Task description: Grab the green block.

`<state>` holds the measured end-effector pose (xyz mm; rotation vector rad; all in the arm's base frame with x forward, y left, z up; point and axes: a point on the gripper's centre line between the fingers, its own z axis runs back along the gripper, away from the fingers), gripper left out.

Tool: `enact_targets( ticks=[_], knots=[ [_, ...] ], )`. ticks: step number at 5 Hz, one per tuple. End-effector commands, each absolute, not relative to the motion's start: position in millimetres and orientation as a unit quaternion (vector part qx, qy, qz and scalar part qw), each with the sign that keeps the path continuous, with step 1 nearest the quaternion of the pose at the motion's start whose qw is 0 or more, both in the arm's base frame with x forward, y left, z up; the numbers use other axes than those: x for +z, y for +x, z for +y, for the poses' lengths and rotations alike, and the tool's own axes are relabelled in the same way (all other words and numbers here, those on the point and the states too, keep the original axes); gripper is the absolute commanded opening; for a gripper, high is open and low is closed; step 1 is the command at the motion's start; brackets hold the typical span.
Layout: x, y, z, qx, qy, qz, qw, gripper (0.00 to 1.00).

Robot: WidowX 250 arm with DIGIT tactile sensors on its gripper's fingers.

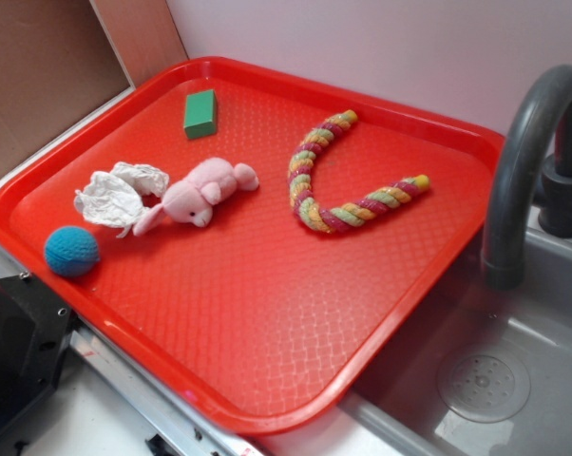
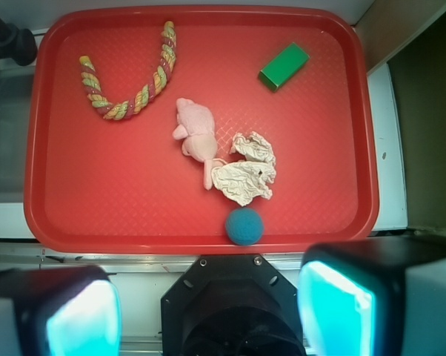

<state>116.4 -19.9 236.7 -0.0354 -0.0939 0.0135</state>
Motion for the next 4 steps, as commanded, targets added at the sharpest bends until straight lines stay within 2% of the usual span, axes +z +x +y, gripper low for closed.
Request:
enact_targets(
  ticks=[1,2,3,4],
  knots=[
    [237,116,-20,0.007,-0.018,-0.047,0.999,1.00],
    [238,129,-5,0.130,-0.048,-0.097,0.986,1.00],
    [226,149,11,0.240,-0.066,-0.124,0.961,1.00],
    [205,177,28,0.309,-0.051,-0.145,0.939,1.00]
  ],
)
